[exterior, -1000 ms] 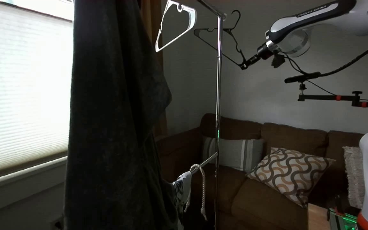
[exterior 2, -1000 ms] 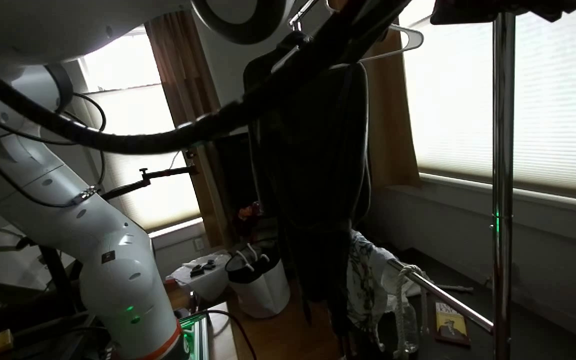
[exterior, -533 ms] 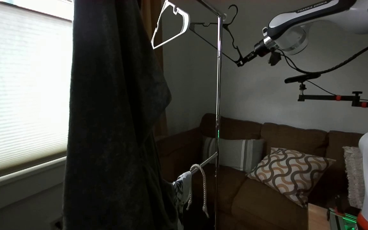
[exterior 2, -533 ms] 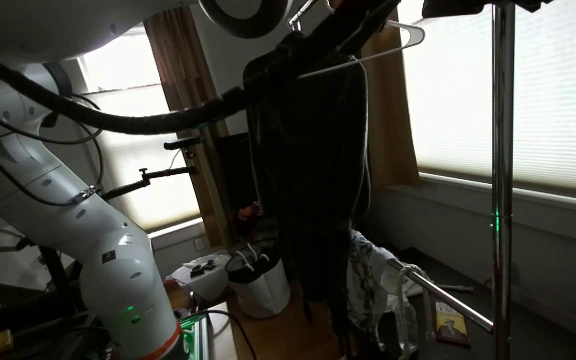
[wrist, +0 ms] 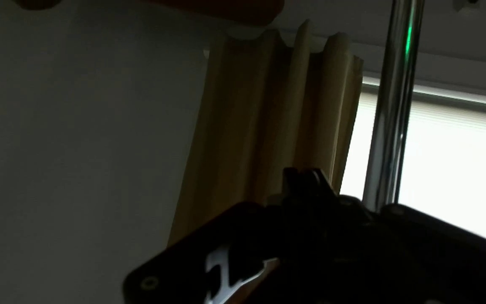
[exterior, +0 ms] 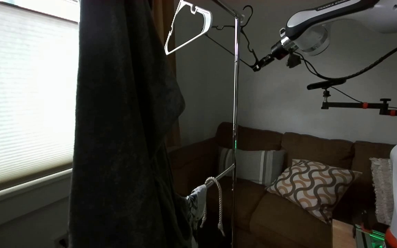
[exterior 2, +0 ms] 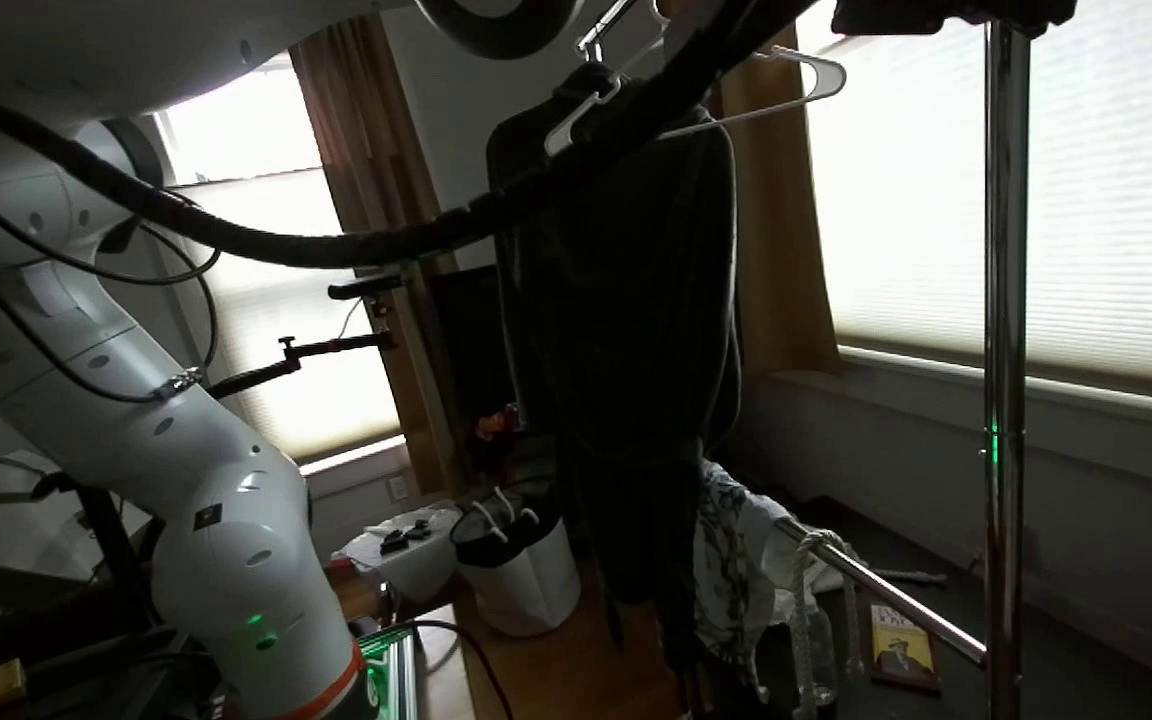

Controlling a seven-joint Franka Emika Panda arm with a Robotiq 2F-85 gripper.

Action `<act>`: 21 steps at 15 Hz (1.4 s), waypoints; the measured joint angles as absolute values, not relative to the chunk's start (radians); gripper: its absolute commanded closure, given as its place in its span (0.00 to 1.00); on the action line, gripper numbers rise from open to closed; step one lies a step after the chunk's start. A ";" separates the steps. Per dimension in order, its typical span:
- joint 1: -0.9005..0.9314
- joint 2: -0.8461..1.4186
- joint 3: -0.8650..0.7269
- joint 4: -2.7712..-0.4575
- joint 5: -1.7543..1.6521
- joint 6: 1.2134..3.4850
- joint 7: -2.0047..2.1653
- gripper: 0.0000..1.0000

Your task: Put the black hanger on the top rail

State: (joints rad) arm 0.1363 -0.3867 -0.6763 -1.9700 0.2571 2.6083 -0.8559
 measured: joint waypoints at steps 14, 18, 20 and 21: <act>-0.073 -0.238 -0.524 -1.825 0.254 2.396 -0.720 0.37; -0.123 -0.239 -0.512 -1.814 0.255 2.388 -0.722 0.08; -0.150 -0.250 -0.518 -1.812 0.261 2.388 -0.727 0.00; -0.161 -0.259 -0.525 -1.811 0.267 2.387 -0.734 0.00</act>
